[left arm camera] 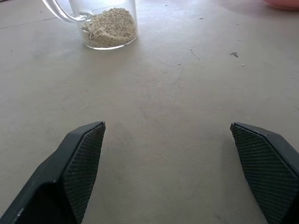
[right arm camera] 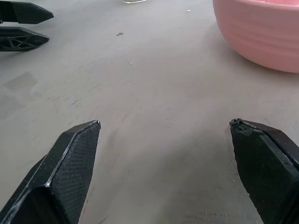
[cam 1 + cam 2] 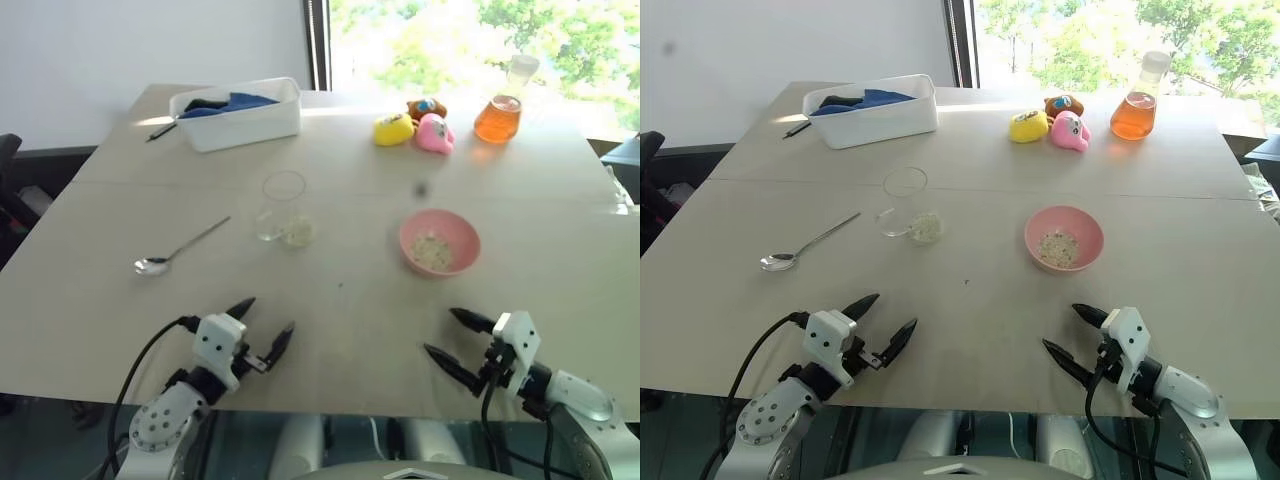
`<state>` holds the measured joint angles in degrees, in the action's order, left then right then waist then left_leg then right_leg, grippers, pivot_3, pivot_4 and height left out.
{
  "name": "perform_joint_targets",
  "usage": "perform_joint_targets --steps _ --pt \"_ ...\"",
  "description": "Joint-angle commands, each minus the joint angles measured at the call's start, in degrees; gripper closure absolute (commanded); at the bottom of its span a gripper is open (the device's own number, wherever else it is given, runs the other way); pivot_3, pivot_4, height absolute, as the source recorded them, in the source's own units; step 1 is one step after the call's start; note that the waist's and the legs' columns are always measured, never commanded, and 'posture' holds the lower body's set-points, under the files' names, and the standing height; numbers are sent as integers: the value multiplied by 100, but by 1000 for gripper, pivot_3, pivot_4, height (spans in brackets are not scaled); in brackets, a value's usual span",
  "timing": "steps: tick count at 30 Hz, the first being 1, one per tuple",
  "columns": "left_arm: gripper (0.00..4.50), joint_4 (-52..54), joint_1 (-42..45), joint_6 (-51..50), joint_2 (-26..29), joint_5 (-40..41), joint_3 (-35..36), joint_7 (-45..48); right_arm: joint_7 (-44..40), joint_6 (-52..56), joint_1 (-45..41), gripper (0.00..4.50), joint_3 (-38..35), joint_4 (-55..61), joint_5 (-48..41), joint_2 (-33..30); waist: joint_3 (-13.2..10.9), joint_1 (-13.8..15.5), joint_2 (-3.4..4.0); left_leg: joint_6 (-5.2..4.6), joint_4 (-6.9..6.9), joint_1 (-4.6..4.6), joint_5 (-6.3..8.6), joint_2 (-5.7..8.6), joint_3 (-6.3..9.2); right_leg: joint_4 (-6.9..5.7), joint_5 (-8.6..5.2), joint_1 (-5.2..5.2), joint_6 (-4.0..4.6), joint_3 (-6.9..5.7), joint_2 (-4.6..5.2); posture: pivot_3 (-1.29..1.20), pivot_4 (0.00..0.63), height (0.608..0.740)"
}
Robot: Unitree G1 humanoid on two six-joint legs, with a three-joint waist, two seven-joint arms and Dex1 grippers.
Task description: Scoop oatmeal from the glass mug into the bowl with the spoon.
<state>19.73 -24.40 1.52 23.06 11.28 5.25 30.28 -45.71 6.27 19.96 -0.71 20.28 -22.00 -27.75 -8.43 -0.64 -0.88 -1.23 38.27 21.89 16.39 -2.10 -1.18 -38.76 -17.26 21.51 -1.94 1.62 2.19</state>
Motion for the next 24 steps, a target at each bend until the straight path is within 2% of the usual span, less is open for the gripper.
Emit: perform_joint_targets --steps 1,24 --pt "0 -4 -103 -5 20 14 117 -27 1 -14 -7 12 -79 75 -74 -20 0 0 0 0 0 0 0 0 0 0 0 0 0 0 0 0 150 740" --pt "0 -9 -57 -55 -19 104 253 -160 -59 48 -219 12 5 87 -128 -15 0 -4 -1 0 0 -1 0 -1 -1 -1 0 0 0 2 -5 0 150 740"
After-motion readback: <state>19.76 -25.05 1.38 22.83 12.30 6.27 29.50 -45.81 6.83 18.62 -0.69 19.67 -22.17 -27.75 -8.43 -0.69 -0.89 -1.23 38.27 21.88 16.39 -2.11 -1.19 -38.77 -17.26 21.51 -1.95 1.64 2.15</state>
